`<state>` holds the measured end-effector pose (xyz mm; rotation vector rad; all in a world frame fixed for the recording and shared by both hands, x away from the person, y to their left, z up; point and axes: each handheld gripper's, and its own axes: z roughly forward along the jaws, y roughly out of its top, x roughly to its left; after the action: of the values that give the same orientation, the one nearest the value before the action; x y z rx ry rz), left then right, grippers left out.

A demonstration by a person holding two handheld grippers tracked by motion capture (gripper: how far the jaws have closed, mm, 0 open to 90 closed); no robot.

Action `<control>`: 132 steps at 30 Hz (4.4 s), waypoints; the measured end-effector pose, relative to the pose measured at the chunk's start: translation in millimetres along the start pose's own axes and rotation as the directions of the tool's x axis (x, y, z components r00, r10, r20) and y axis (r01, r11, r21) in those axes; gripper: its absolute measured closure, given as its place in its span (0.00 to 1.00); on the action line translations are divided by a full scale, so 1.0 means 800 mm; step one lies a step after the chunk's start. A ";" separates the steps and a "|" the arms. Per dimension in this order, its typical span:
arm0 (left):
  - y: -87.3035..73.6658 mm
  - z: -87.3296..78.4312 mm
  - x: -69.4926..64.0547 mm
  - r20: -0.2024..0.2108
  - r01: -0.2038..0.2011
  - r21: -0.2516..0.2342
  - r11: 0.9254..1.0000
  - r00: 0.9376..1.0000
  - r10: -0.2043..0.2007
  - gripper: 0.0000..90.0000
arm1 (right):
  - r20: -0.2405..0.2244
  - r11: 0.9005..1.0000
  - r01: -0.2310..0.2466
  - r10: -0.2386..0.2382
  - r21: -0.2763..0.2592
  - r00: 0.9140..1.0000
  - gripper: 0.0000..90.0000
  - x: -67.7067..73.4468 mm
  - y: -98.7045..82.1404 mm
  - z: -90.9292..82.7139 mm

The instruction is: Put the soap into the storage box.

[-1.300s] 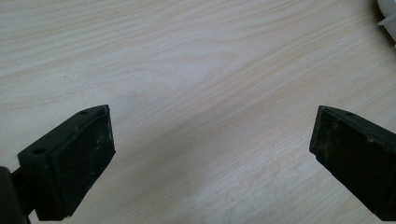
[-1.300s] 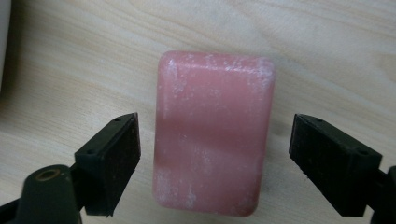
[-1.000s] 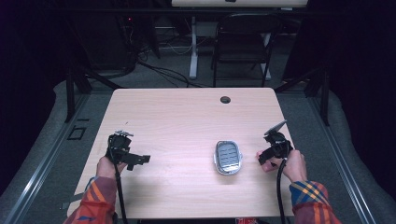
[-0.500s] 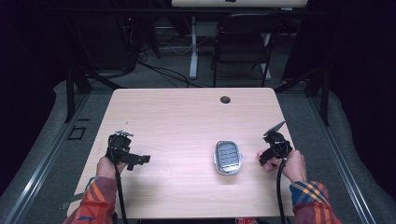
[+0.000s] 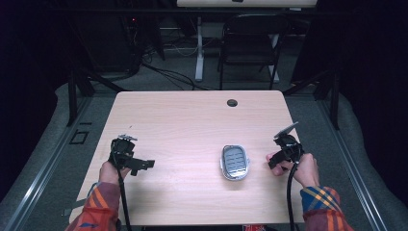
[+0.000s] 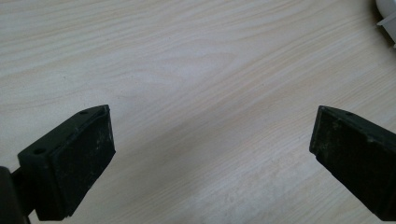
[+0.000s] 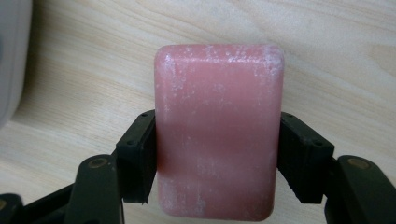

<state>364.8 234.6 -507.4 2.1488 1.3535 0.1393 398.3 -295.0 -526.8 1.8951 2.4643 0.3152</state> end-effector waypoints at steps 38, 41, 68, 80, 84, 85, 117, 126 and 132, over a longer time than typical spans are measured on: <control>-0.001 0.000 0.001 0.003 0.003 -0.002 1.000 1.000 -0.003 0.00 | -0.008 0.999 0.052 -0.052 0.016 0.999 0.41 0.014 0.003 -0.031; -0.001 0.000 0.001 0.003 0.003 -0.001 1.000 1.000 -0.003 0.00 | -0.007 0.998 0.056 -0.056 0.010 0.998 0.41 0.019 0.006 -0.033; -0.001 0.000 0.000 0.004 0.000 -0.002 1.000 1.000 0.000 0.00 | 0.009 0.994 0.107 -0.107 0.012 0.994 0.41 0.043 0.031 -0.061; -0.001 0.000 -0.002 -0.004 0.002 0.001 1.000 1.000 -0.002 0.00 | 0.013 0.991 0.130 -0.130 0.018 0.991 0.41 0.051 0.042 -0.072; -0.001 0.000 -0.001 -0.003 0.001 0.002 1.000 1.000 -0.001 0.00 | 0.017 0.990 0.142 -0.142 0.008 0.990 0.41 0.059 0.048 -0.080; -0.001 0.000 -0.001 -0.003 0.001 0.001 1.000 1.000 -0.001 0.00 | 0.017 0.990 0.142 -0.142 0.008 0.990 0.41 0.059 0.048 -0.080; 0.000 -0.001 -0.002 0.006 -0.006 -0.003 1.000 1.000 0.006 0.00 | -0.002 0.973 0.226 -0.226 0.038 0.974 0.41 0.117 0.085 -0.078; 0.001 0.000 -0.002 0.004 -0.005 -0.002 1.000 1.000 0.005 0.00 | -0.016 0.971 0.234 -0.234 0.043 0.972 0.41 0.128 0.088 -0.070; 0.001 0.000 -0.003 0.005 -0.005 -0.001 1.000 1.000 0.005 0.00 | -0.017 0.965 0.256 -0.255 0.061 0.967 0.41 0.136 0.089 -0.067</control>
<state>364.3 232.6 -506.6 2.1507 1.3450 0.1365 430.7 -181.3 -450.5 1.5693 2.7133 0.2424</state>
